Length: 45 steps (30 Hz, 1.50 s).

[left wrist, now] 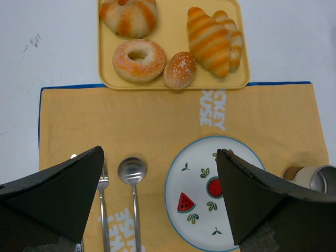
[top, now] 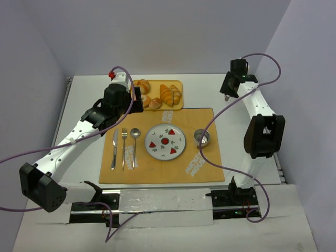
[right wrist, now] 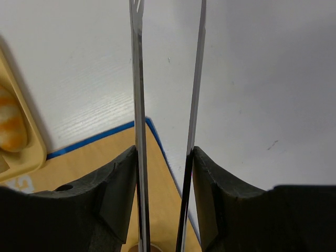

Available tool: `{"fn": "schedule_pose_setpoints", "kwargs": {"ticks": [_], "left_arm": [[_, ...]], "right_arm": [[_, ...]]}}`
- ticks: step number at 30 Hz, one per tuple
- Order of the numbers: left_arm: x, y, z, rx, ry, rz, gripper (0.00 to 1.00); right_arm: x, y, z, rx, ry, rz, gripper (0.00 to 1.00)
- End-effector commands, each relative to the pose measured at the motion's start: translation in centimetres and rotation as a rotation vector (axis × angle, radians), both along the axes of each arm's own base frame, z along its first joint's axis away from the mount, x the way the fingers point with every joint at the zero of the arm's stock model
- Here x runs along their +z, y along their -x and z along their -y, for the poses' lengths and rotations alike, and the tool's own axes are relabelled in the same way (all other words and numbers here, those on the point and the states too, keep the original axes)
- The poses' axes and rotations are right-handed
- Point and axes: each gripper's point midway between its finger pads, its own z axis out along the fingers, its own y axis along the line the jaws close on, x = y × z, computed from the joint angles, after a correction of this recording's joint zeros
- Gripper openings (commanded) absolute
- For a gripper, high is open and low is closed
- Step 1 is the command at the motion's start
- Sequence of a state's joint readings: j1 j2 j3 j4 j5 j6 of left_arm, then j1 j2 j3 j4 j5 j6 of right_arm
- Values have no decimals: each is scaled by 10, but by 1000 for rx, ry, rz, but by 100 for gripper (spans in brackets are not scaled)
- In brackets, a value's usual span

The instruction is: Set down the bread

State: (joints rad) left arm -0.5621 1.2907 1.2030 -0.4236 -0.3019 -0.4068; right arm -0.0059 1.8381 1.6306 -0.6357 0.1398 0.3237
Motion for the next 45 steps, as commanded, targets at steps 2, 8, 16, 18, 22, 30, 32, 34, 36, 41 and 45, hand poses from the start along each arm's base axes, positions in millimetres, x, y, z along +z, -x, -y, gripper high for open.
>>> {"fn": "schedule_pose_setpoints", "kwargs": {"ticks": [2, 8, 16, 18, 22, 30, 32, 34, 36, 41, 45], "left_arm": [[22, -1, 4, -9, 38, 55, 99], [23, 0, 4, -8, 37, 56, 99], [27, 1, 2, -1, 41, 69, 99], [27, 1, 1, -1, 41, 68, 99], [27, 0, 2, -1, 43, 67, 99], [26, 0, 1, 5, 38, 66, 99], [26, 0, 1, 6, 36, 67, 99], [26, 0, 0, 7, 38, 67, 99], [27, 0, 0, 8, 38, 68, 99], [26, 0, 1, 4, 34, 66, 99], [25, 0, 1, 4, 33, 65, 99]], "right_arm": [[27, 11, -11, 12, 26, 54, 51], [62, 26, -50, 86, 46, 118, 50], [106, 45, -111, 267, -41, 209, 51], [110, 48, -128, 313, -62, 221, 50], [113, 52, -156, 378, -76, 229, 50], [108, 50, -203, 465, -80, 215, 50], [101, 49, -214, 485, -79, 199, 50], [100, 47, -221, 496, -80, 198, 50], [92, 45, -230, 510, -79, 182, 50], [79, 42, -248, 538, -76, 157, 50], [72, 41, -257, 551, -70, 145, 50]]}}
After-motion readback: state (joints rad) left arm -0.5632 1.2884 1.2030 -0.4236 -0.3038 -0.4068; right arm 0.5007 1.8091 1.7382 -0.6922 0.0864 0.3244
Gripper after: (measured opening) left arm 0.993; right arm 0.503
